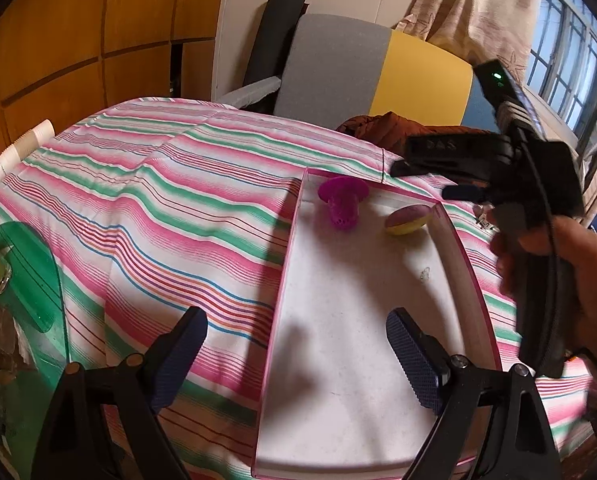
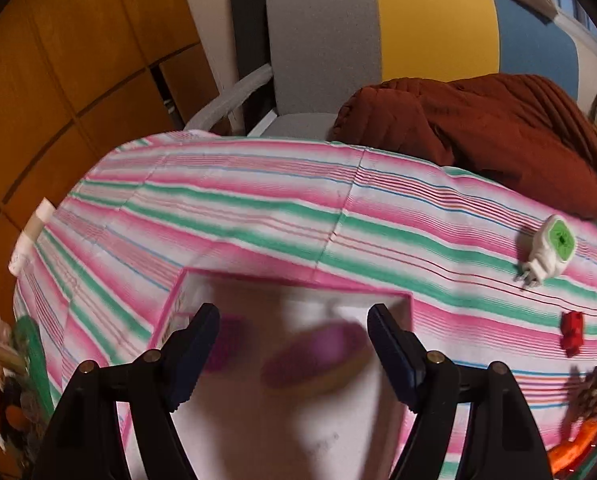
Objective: Organize rigid objects
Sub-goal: 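Lower the purple egg into the tray and open the right tool, then reach the right tool to the yellow piece and grasp it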
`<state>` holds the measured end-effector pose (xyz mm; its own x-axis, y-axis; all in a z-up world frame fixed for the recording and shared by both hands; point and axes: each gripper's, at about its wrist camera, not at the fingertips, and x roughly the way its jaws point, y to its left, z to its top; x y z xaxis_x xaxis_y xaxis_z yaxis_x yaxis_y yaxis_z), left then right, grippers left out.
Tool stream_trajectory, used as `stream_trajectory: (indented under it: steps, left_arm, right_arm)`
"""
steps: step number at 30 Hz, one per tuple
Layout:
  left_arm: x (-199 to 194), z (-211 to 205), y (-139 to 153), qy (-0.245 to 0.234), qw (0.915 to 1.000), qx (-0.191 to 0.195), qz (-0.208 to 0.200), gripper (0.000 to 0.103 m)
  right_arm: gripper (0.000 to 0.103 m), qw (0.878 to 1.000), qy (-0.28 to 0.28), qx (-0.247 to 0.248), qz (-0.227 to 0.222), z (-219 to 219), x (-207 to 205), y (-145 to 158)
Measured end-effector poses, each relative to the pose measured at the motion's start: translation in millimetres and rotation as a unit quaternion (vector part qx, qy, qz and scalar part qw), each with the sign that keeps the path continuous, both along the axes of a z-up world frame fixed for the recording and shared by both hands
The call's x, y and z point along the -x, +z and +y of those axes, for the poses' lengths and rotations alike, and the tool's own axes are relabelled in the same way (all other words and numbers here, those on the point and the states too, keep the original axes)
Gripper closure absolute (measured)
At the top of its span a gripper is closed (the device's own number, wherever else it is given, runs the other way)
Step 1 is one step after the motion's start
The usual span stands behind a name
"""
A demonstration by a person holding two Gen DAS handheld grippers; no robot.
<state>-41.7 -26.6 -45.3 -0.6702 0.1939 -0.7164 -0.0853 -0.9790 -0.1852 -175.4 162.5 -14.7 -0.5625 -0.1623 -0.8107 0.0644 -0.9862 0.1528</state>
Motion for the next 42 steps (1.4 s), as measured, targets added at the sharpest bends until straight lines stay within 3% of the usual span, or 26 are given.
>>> stream_trajectory:
  steps: [2,7,11,21,32,42]
  left_arm:
    - [1,0,0,0.000,1.0000,-0.004,-0.002,0.011]
    - [0,5,-2,-0.005,0.9999,-0.004,-0.008,0.011]
    - [-4,12,-3,-0.013,0.9999,0.000,-0.009,0.011]
    - [-17,35,1,-0.039,0.9992,0.007,-0.007,0.004]
    - [-49,80,11,-0.106,0.9921,0.064,0.023,0.001]
    - [-67,109,14,-0.160,0.9867,0.027,0.014,0.000]
  right_arm:
    - [0.025,1.000,-0.003,0.008,-0.005,6,-9,1]
    - [0.025,0.996,-0.030,0.082,-0.023,41,-38,-1]
    - [0.025,0.993,-0.051,0.102,-0.021,65,-67,1]
    - [0.025,0.995,-0.068,0.069,-0.009,103,-125,4]
    - [0.025,0.993,-0.103,0.042,-0.027,141,-181,-18]
    - [0.025,0.985,-0.168,0.013,-0.037,203,-208,-22]
